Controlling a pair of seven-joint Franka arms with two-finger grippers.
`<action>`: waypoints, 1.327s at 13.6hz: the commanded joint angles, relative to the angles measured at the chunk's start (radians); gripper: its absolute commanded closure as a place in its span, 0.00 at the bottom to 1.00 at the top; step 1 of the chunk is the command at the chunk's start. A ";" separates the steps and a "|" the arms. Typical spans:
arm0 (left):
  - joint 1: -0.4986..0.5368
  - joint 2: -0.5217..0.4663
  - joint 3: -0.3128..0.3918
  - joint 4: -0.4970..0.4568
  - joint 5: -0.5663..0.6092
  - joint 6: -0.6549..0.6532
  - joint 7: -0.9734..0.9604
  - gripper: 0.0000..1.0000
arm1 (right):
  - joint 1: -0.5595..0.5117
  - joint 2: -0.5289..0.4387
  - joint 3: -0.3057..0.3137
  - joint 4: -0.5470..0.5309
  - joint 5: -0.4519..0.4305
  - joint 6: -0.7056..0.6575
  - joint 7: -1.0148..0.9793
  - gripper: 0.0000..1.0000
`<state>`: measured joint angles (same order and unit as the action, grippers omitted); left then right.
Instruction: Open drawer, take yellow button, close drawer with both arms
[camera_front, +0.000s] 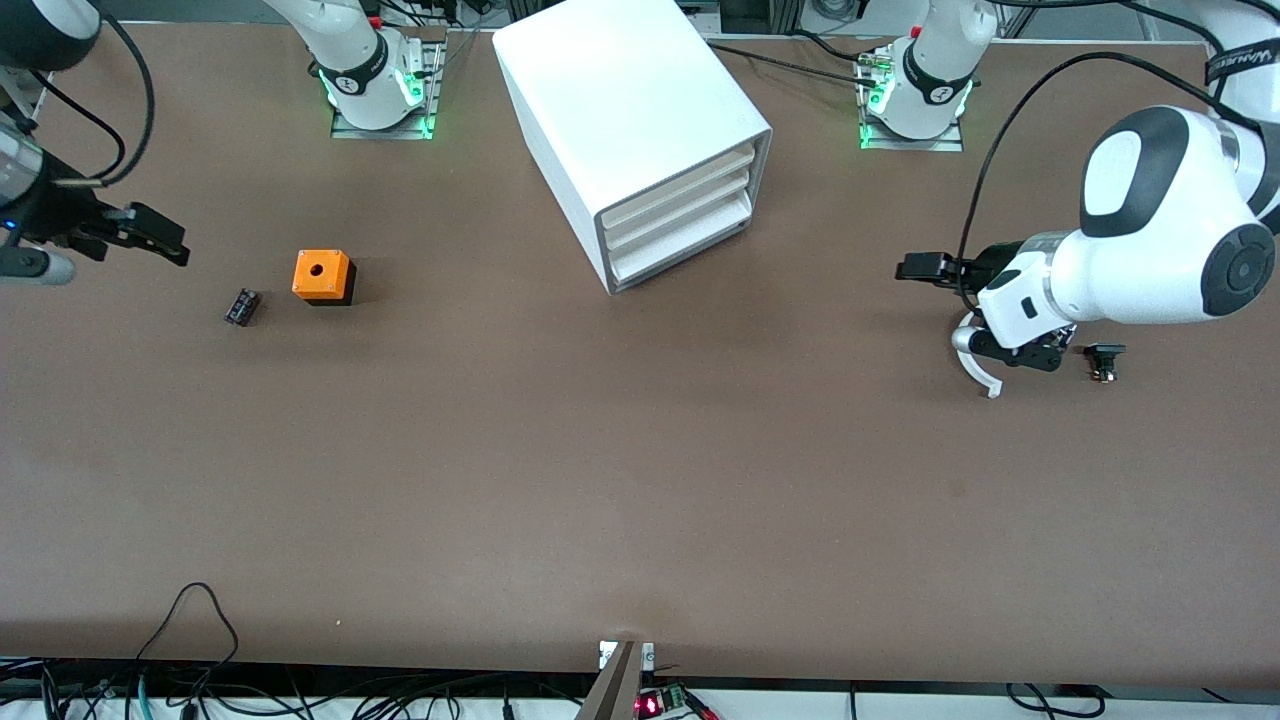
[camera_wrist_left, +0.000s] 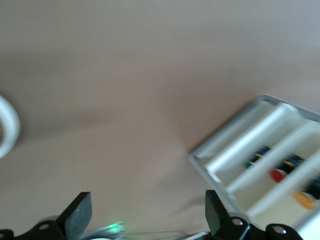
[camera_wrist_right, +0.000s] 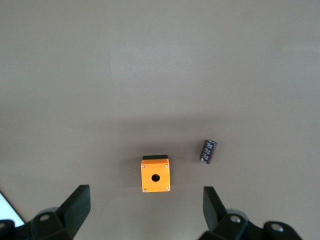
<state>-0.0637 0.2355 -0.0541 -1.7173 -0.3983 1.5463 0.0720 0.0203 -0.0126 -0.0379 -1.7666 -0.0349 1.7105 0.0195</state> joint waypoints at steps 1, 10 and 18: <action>-0.002 0.021 -0.007 -0.072 -0.182 -0.005 0.034 0.00 | 0.027 0.072 -0.002 0.075 0.001 -0.015 -0.018 0.00; -0.064 0.054 -0.073 -0.306 -0.539 0.020 0.327 0.00 | 0.015 0.082 -0.014 0.130 0.021 -0.017 -0.016 0.00; -0.077 0.053 -0.231 -0.412 -0.646 0.166 0.348 0.05 | 0.050 0.131 -0.002 0.127 0.026 -0.032 -0.010 0.00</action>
<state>-0.1468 0.3072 -0.2781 -2.1013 -1.0154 1.6974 0.3891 0.0472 0.0994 -0.0438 -1.6604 -0.0232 1.6996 0.0185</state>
